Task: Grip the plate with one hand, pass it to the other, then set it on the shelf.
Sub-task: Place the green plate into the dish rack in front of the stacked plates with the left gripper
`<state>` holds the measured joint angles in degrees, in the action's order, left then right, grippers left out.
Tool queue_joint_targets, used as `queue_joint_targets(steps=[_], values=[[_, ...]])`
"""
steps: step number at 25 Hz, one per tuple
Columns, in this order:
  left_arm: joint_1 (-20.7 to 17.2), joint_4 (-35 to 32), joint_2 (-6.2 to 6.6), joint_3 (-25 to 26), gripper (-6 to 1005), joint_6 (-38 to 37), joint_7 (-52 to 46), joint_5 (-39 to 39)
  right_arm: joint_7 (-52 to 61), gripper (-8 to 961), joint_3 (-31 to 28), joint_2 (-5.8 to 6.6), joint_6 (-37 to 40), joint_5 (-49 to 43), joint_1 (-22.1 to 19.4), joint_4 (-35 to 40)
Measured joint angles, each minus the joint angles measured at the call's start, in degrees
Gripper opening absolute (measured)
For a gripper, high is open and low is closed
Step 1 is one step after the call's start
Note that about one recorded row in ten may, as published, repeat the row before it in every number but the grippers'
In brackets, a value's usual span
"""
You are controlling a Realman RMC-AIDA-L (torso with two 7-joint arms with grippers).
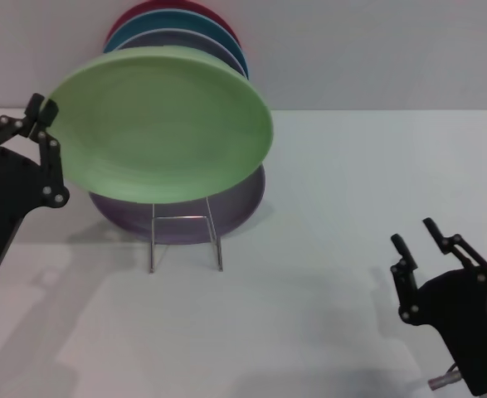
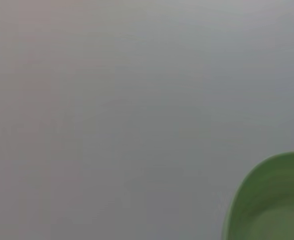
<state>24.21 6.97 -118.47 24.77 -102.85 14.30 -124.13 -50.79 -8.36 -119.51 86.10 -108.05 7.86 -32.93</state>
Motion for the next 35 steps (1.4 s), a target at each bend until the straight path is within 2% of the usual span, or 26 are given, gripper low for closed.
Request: queue_joint_targets(steps=[13, 35], values=[[1.2, -2.5, 0.05, 0.0, 32, 3.1, 2.2, -3.3, -2.6, 339, -2.0, 0.09, 0.3, 1.0, -0.3, 0.1], [0.1, -2.6, -0.23, -1.2, 33, 10.0, 2.3, -5.4, -2.4, 338, -3.5, -0.07, 0.3, 1.0, -0.8, 0.5]])
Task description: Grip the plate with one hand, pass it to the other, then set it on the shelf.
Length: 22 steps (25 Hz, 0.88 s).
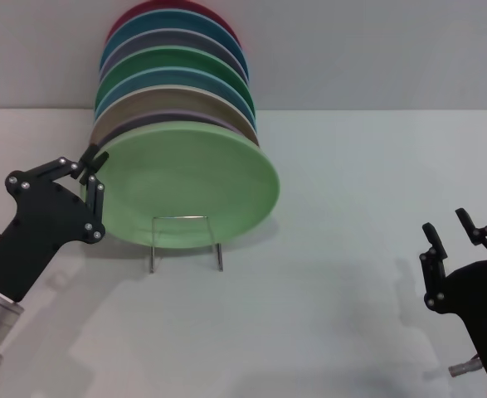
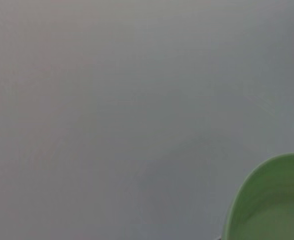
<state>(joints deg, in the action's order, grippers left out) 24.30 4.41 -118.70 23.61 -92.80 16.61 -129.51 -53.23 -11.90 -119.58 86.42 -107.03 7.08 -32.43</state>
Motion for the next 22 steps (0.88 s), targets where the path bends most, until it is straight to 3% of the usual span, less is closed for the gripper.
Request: queue_joint_targets(steps=[13, 16, 20, 22], values=[[-0.6, 1.0, 0.16, 0.4, 134, 2.3, -2.0, 0.3, -0.3, 339, 0.0, -0.04, 0.1, 0.0, -0.2, -0.3], [-1.6, 1.1, 0.19, 0.4, 210, 0.5, -2.2, 0.4, -0.2, 339, -0.6, -0.04, 0.1, 0.0, -0.2, -0.3], [-5.0, 2.2, 0.17, 0.7, 312, -6.9, -2.2, 0.4, 3.0, 339, -3.3, 0.12, 0.1, 0.0, 0.4, 0.4], [-8.9, 4.8, 0.19, 2.6, 363, -11.7, -3.2, 0.5, 7.6, 338, -6.3, 0.28, 0.1, 0.0, 1.1, 1.7]])
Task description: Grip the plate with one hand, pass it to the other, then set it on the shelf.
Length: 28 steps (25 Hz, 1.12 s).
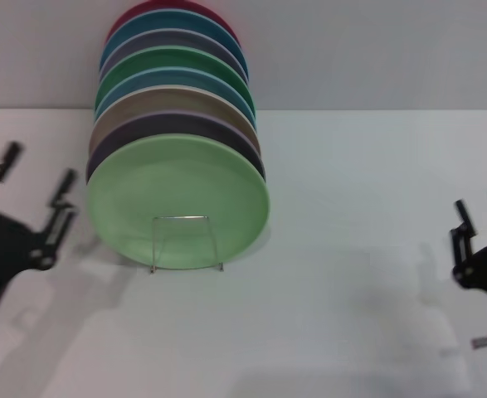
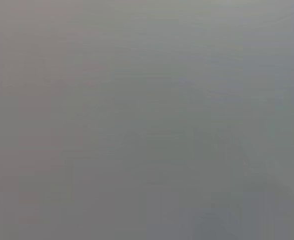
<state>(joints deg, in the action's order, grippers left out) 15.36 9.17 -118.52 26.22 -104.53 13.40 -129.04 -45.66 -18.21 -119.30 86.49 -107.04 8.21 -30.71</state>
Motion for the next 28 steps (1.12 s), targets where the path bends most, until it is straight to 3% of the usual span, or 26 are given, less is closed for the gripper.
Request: queue_joint_targets(steps=[5, 6, 9, 10, 11, 15, 20, 22, 25, 28], values=[[-3.8, 2.5, -0.03, 5.0, 541, -1.7, -5.5, 0.0, 8.7, 339, -3.2, 0.02, 1.1, 0.0, 1.9, 3.7], [-6.2, 3.0, -0.14, 9.4, 541, -0.6, -14.9, 0.0, 11.8, 339, -3.8, 0.05, 1.7, 0.0, 2.6, 4.8], [-7.2, 2.5, -0.19, 10.8, 542, 1.3, -20.7, 0.1, 23.0, 340, -4.5, 0.16, 3.5, 0.0, 4.8, 9.2], [-7.4, 2.3, -0.2, 10.9, 542, 2.2, -22.6, 0.1, 32.3, 341, -4.6, 0.21, 4.3, -0.1, 6.6, 13.1], [-7.7, 2.0, -0.21, 11.0, 542, 3.6, -24.6, 0.1, 32.3, 341, -4.6, 0.21, 4.3, -0.1, 6.6, 13.1], [-8.2, 2.5, -0.39, 10.7, 557, 7.8, -26.5, 0.0, 44.9, 342, -3.8, 0.22, 4.5, -0.7, 10.3, 19.3], [-8.1, 3.1, -0.53, 10.6, 720, 9.9, -26.6, 0.0, 58.1, 344, -2.2, 0.62, 5.2, -1.6, 12.7, 26.7], [-8.1, 3.3, -0.54, 10.7, 785, 10.7, -26.6, 0.0, 60.1, 345, -2.2, 0.62, 5.6, -1.8, 12.8, 28.1], [-7.6, 3.4, -0.5, 11.2, 801, 11.5, -26.5, 0.1, 61.6, 346, -2.9, 0.35, 7.2, -1.9, 12.6, 30.3], [-7.1, 3.4, -0.43, 11.5, 817, 11.6, -26.3, 0.1, 60.3, 502, -3.4, 0.32, 7.2, -1.7, 12.5, 30.3]])
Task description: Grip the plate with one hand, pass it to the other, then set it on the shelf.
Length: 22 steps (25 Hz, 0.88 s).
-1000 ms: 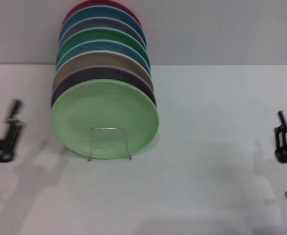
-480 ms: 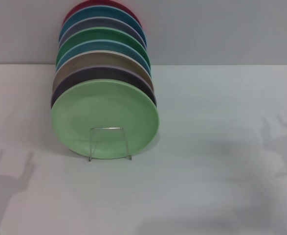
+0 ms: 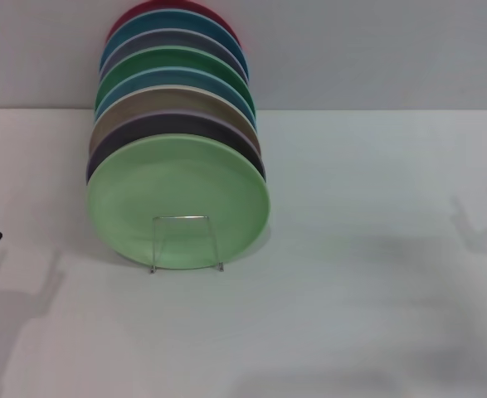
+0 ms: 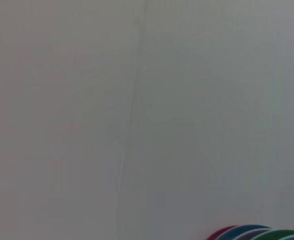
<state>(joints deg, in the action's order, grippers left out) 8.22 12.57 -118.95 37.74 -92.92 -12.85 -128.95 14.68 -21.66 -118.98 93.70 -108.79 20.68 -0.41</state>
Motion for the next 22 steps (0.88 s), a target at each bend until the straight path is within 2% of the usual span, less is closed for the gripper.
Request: queue_joint_targets(steps=[5, 12, 20, 22], values=[[1.1, 0.0, 0.05, 1.7, 827, 1.2, 0.5, 0.2, -1.6, 640, -1.3, 0.14, -0.8, 0.1, 0.3, -0.4], [2.8, 0.1, -0.11, 2.0, 827, 2.8, 3.0, 0.3, -1.7, 640, -1.3, 0.31, -2.0, 0.1, 1.4, -0.1], [2.7, 0.1, -0.14, 1.9, 827, 3.3, 3.2, 0.3, -3.1, 640, -1.4, 0.3, -2.2, 0.2, 1.5, -0.2], [2.6, 0.1, -0.15, 1.8, 827, 4.0, 3.2, 0.3, -3.1, 640, -3.0, 0.07, -2.2, 0.2, 1.5, 0.4]])
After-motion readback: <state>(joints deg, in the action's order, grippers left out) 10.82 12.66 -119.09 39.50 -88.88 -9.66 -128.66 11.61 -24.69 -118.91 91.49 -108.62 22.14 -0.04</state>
